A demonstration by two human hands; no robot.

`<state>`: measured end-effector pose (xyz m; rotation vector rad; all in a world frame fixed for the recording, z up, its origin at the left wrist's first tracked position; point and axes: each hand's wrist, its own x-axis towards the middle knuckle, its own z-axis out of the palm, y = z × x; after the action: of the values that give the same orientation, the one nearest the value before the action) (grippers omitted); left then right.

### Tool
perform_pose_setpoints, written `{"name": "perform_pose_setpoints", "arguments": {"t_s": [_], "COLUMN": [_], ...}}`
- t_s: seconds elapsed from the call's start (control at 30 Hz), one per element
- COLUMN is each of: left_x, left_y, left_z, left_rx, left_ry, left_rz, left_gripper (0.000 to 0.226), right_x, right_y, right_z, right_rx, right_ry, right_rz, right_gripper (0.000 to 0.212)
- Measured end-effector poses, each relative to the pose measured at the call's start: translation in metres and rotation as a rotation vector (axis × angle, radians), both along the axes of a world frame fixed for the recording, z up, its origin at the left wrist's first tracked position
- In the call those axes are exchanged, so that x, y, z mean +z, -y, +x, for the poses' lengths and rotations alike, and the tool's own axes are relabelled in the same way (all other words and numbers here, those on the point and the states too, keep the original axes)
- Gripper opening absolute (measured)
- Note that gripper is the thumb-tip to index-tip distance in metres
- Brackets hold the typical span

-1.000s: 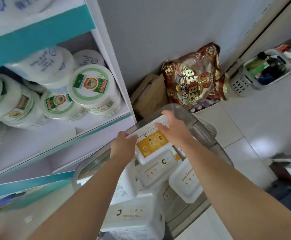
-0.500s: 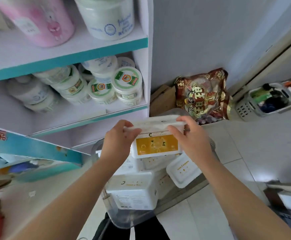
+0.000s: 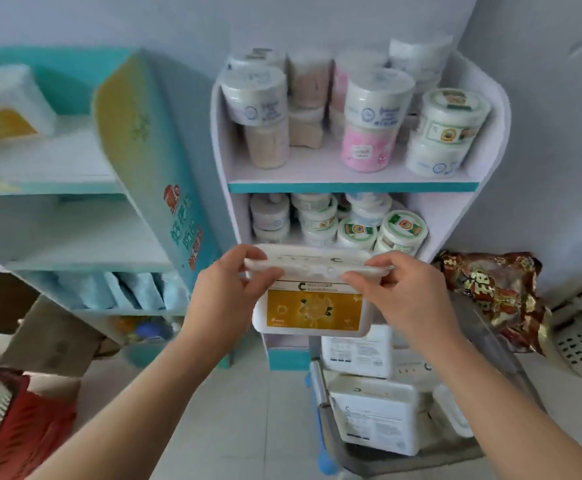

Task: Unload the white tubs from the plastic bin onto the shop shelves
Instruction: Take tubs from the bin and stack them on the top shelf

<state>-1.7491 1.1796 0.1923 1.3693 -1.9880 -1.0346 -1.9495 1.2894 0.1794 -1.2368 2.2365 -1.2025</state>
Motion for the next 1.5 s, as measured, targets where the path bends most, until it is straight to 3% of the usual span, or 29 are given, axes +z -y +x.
{"name": "perform_pose_setpoints", "arguments": {"t_s": [0.17,0.27,0.33,0.73,1.1,1.33,1.5], "left_x": [0.035,0.05,0.083,0.122,0.104,0.092,0.094], "left_y": [0.032,0.041,0.069,0.199,0.333,0.381,0.404], "left_z": [0.111,0.119,0.235,0.294,0.314,0.332,0.319], "left_rx": [0.099,0.112,0.251,0.312,0.367,0.381,0.228], "left_ry": [-0.091,-0.082,-0.15,-0.23,-0.232,-0.208,-0.196], "left_rz": [-0.048,-0.071,-0.156,-0.22,-0.18,-0.144,-0.092], "left_gripper": [0.02,0.02,0.021,0.016,0.018,0.018,0.019], "right_x": [0.036,0.052,0.075,0.142,0.124,0.113,0.133], "right_y": [0.052,0.067,0.132,0.27,0.427,0.473,0.475], "right_z": [0.103,0.115,0.213,0.263,0.28,0.299,0.275], "right_rx": [0.12,0.129,0.264,0.37,0.445,0.456,0.389], "right_ry": [-0.046,-0.009,-0.065,-0.088,-0.025,-0.012,-0.014], "right_rz": [-0.087,-0.06,-0.133,-0.211,-0.124,-0.046,0.065], "right_gripper": [0.031,0.033,0.036,0.035,0.022,0.024,0.023]}}
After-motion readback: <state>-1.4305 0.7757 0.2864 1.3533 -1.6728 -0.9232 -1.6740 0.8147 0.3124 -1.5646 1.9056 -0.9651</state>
